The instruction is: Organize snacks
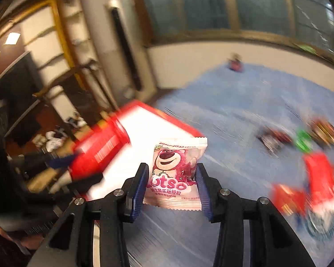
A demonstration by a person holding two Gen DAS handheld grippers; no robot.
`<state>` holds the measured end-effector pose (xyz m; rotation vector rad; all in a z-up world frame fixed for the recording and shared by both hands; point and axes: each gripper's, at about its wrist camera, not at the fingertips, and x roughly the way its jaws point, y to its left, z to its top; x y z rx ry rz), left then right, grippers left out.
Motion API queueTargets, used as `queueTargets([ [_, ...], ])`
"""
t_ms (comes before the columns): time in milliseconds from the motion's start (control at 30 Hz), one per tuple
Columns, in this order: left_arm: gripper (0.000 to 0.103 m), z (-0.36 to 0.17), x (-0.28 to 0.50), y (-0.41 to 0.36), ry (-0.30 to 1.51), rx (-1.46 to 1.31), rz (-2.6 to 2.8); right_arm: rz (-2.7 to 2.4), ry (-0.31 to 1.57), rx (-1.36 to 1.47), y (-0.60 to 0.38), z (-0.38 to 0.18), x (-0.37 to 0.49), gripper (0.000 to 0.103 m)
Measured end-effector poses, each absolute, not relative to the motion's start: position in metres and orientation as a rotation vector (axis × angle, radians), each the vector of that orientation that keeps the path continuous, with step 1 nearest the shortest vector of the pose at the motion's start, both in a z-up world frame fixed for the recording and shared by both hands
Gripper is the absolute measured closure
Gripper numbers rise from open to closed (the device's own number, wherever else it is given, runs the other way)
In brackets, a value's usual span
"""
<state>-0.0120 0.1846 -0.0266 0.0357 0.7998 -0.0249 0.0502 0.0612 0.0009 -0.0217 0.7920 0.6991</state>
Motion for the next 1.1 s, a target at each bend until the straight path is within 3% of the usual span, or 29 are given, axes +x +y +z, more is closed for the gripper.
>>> queueTargets([
  [133,0.046,-0.030,-0.008,0.224,0.811,-0.053,0.022,0.793,0.810,0.123,0.093,0.002,0.076,0.050],
  [300,0.033,-0.038,-0.005,0.224,0.804,-0.106,-0.005,0.721,0.798,0.183,0.051,-0.009,0.078,0.047],
  [833,0.033,-0.080,0.040,0.012,0.980,0.096,-0.370,0.245,0.912,0.365,-0.219,-0.071,0.051,0.044],
  [1100,0.033,-0.089,0.093,-0.036,0.954,0.241,-0.463,0.241,0.898,0.365,-0.248,-0.061,0.067,0.044],
])
